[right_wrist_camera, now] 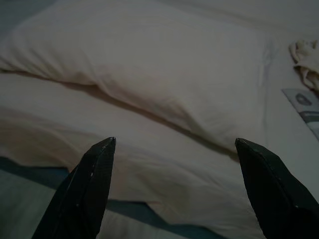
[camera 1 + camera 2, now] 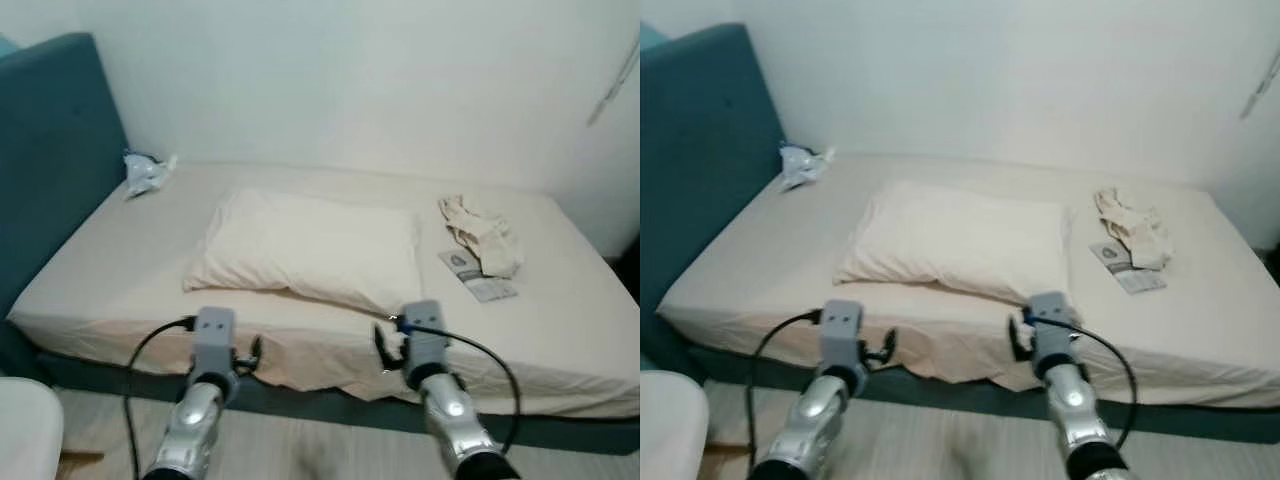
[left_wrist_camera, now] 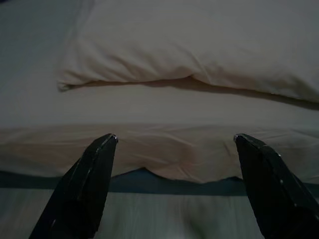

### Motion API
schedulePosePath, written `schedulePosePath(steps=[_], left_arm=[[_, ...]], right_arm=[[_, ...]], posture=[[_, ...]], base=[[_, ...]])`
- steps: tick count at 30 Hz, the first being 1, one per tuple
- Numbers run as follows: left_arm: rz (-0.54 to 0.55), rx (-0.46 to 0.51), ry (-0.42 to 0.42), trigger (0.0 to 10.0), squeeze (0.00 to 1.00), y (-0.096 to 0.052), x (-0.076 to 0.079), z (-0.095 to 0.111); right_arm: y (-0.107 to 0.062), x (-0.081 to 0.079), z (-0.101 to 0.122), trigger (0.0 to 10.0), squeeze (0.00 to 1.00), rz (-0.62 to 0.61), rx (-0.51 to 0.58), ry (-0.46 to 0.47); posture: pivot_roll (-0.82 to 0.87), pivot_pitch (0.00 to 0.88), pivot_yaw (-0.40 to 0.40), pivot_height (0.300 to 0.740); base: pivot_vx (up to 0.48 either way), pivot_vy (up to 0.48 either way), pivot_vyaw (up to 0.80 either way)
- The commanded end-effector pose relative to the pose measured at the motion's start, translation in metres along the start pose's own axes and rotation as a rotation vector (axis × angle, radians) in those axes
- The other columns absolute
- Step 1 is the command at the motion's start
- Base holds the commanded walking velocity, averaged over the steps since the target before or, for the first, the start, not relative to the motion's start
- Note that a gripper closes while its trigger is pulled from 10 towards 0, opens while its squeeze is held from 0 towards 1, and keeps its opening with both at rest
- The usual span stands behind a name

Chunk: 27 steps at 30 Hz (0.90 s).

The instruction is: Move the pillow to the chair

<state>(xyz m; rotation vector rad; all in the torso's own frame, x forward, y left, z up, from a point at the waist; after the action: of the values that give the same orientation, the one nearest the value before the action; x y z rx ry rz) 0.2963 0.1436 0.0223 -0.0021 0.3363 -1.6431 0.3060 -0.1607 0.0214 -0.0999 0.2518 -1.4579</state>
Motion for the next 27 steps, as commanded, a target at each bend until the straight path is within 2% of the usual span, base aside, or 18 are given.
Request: schedulePosePath(steps=[1,11,18,27], left_arm=[[-0.016,0.017,-0.011,10.0,0.0,0.0014,0.0048,0.0044],[-0.015,0.021,-0.015,10.0,0.0,0.0005,0.0048,0.0042],[-0.021,0.021,-0.014,10.0,0.0,0.0008,0.0049,0.0041],[-0.025,0.021,-0.009,10.0,0.0,0.0009,0.0041,0.0044]], right_arm=[[-0.0002,0.0053,0.0012,10.0,0.0,-0.015,0.003,0.001],[-0.0009,0.0081,0.0005,10.0,0.0,-0.024,-0.001,0.003],[-0.0035,0.0101,-0.0022,10.0,0.0,-0.033,-0.003,0.02],[-0.0039,0.007,-0.0029,10.0,0.0,-0.026,0.0,0.018]], posture=[[-0.02,0.014,-0.001,0.74],[-0.02,0.018,-0.002,0.74],[-0.03,0.019,0.002,0.74],[-0.02,0.018,0.001,0.74]], base=[[0.398,0.0,0.0],[0.4,0.0,0.0],[0.395,0.0,-0.8],[0.366,0.0,0.0]])
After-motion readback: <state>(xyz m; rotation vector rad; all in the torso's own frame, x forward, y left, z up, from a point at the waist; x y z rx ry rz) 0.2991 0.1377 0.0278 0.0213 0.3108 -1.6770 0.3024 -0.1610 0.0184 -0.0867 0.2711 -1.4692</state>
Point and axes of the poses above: a point about 5 cm out from each wrist's last joint towards the gripper, its own y axis pointing out of the wrist towards the gripper, its own z axis along the axis of the wrist's last joint, x = y × z, the point moved 1 cm from there along y, pointing out of the wrist towards the gripper, and after that the axes turned 14 degrees about y, right-handed, at the moved point
